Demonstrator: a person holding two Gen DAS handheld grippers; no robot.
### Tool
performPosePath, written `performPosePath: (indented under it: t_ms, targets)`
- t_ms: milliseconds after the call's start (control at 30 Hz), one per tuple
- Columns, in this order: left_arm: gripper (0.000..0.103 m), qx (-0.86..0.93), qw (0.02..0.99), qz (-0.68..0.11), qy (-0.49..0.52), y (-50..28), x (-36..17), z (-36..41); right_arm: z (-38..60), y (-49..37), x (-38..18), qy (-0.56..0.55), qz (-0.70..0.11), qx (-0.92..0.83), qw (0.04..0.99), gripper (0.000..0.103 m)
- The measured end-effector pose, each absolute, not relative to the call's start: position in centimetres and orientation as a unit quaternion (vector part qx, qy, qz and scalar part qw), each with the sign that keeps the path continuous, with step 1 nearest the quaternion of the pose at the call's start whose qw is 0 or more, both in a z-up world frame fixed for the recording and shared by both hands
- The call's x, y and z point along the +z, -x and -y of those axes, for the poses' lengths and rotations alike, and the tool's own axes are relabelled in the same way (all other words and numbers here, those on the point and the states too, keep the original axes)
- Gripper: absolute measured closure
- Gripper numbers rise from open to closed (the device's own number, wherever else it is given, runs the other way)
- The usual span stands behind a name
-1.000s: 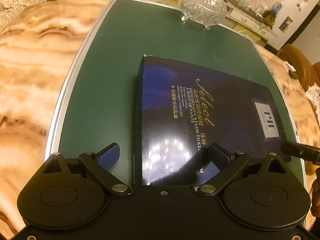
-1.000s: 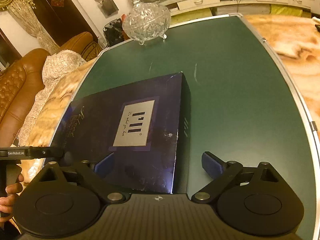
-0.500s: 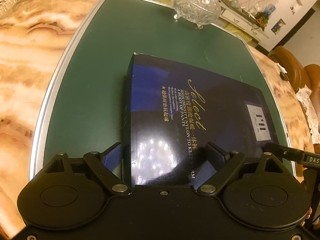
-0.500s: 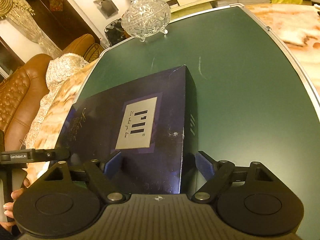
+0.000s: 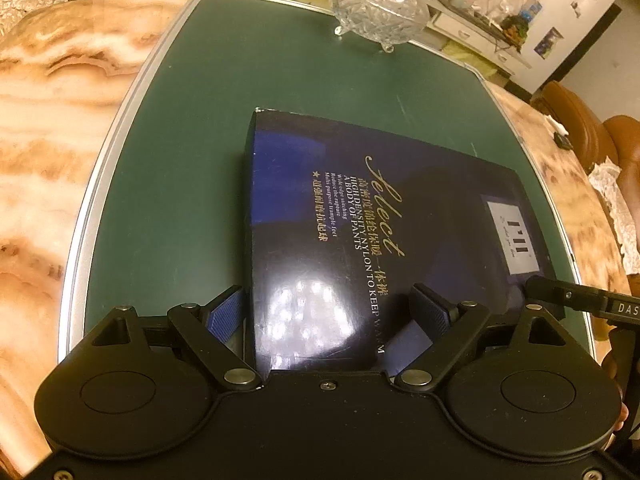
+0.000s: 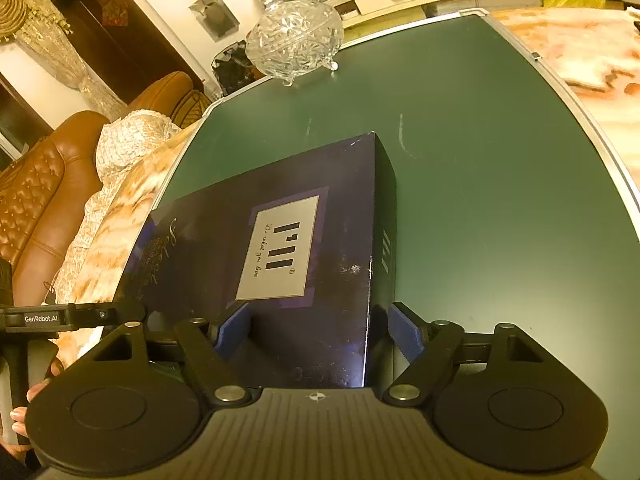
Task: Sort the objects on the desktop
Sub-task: 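Close both tools on opposite sides of the dark blue box, then lift the held box with both tools and carry it toward the black tray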
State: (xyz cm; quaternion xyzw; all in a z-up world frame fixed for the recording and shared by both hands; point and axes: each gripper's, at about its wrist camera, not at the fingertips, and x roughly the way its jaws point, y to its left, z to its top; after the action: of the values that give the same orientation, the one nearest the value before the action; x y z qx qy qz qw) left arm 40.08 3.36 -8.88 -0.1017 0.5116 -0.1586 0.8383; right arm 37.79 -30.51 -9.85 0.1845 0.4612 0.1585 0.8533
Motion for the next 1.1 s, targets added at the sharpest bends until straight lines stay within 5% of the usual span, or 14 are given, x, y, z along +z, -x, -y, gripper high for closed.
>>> performPosePath:
  t_ms: [1100]
  targets:
    - [0.015,-0.176,0.854,-0.483,0.085,-27.6,-0.7,-3.4,29.7,-25.6,-1.2,-0.151,-0.425,0.148,0.880,0.023]
